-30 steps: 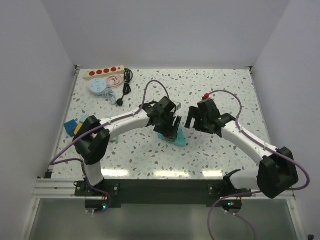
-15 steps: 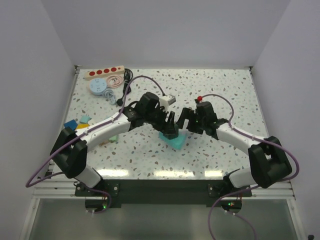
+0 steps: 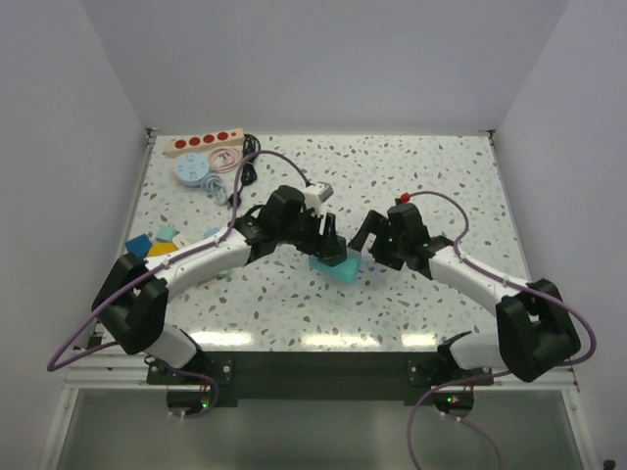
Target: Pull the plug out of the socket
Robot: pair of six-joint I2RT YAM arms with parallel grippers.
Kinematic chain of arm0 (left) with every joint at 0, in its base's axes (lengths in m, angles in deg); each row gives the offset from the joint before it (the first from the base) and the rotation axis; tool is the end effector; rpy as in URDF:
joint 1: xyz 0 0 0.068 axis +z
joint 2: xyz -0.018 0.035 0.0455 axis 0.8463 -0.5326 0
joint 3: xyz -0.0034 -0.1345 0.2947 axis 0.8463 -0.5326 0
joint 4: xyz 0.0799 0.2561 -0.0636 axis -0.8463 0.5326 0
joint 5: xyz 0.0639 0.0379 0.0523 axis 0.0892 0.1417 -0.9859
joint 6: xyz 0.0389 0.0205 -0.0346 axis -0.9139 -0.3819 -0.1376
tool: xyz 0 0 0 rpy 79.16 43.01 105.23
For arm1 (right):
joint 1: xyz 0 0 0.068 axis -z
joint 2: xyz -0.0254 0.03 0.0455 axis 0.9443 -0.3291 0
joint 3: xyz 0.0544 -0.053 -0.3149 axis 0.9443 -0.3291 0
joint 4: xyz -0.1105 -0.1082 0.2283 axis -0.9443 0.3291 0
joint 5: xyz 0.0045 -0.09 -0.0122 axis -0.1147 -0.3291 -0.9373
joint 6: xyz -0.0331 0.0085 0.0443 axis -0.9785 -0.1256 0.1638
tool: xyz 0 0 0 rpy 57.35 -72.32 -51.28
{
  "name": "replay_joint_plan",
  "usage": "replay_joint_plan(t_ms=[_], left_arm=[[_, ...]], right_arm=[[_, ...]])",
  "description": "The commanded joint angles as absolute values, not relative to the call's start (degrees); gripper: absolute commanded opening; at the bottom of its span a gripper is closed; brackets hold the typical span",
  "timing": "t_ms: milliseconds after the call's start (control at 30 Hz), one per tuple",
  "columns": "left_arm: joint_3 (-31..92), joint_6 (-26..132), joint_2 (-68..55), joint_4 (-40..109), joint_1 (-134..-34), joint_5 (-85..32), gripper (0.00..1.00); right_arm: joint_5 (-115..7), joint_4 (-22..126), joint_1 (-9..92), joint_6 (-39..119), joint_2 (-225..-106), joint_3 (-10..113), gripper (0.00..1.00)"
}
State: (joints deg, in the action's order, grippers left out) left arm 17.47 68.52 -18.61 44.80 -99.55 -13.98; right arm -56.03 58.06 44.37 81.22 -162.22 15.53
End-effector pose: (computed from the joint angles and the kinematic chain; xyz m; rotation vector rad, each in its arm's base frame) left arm 0.2530 -0.2440 0.2958 0.5082 2.3151 -1.0355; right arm 0.2444 0.1258 0.2288 0.4132 2.4481 0.7221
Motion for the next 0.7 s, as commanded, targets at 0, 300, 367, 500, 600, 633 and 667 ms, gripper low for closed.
replay_joint_plan(t_ms=[0,300,367,500,600,633,667], left_arm=[[18.41,68.46,-15.19,42.74,-99.12,-23.32,0.00],[14.81,71.62,-14.04,37.74,-99.21,-30.71,0.00],[13.84,73.37,-14.13,35.20,-99.21,-32.38,0.00],[12.96,76.54,-14.75,32.11,-99.21,-34.58,0.00],[12.87,78.65,-15.63,31.67,-99.30,-38.26,0.00],[12.78,79.09,-15.80,31.58,-99.21,-39.58,0.00],[12.87,79.87,-16.06,31.49,-99.21,-40.20,0.00]], right_arm=[[-68.36,70.55,43.98,87.50,-157.83,21.08,0.99],[-56.53,66.31,45.39,98.40,-157.99,20.05,0.99],[-50.21,62.44,45.47,101.81,-158.97,16.64,0.99],[-40.09,36.92,45.47,107.27,-161.51,9.43,0.96],[-37.44,31.67,45.48,109.22,-162.48,7.73,0.91],[-36.83,31.57,45.47,108.87,-162.57,7.73,0.91],[-36.04,31.65,45.56,108.43,-162.75,7.82,0.89]])
